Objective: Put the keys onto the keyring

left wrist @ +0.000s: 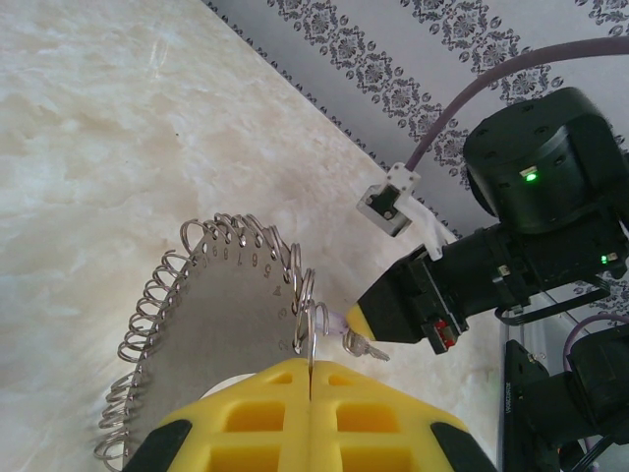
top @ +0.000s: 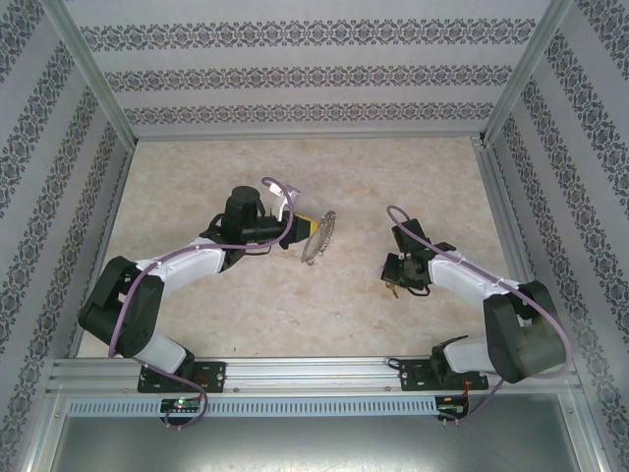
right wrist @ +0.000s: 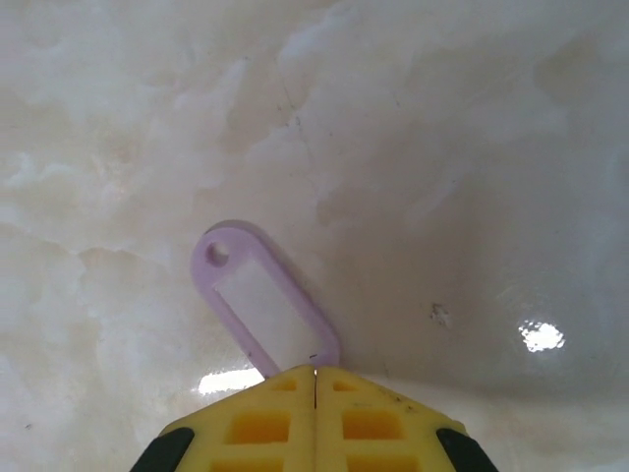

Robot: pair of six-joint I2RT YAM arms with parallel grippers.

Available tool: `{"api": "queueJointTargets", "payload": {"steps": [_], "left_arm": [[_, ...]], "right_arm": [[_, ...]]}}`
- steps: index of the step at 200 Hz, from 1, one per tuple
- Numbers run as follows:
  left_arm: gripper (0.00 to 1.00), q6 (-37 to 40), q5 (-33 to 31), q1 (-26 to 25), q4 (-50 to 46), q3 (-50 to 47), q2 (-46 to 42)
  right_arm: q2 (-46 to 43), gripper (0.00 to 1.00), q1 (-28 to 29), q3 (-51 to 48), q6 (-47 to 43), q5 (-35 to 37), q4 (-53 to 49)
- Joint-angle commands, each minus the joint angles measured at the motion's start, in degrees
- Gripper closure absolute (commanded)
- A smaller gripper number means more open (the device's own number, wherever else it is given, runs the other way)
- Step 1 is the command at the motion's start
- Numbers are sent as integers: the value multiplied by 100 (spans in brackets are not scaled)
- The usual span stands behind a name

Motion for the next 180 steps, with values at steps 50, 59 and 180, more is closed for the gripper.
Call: {"api": "queueJointTargets", "payload": {"steps": [50, 59, 180], "left_arm": [[100, 545, 205, -92, -500, 412, -124], [100, 591, 212, -98, -576, 457, -109], [100, 833, 270, -241, -1254, 957, -93]], "right_arm": [[-1481, 100, -713, -372, -428, -2328, 2302], [-1438, 100, -769, -425, -431, -2664, 2672], [-671, 100, -757, -225, -481, -5249, 5547]]}}
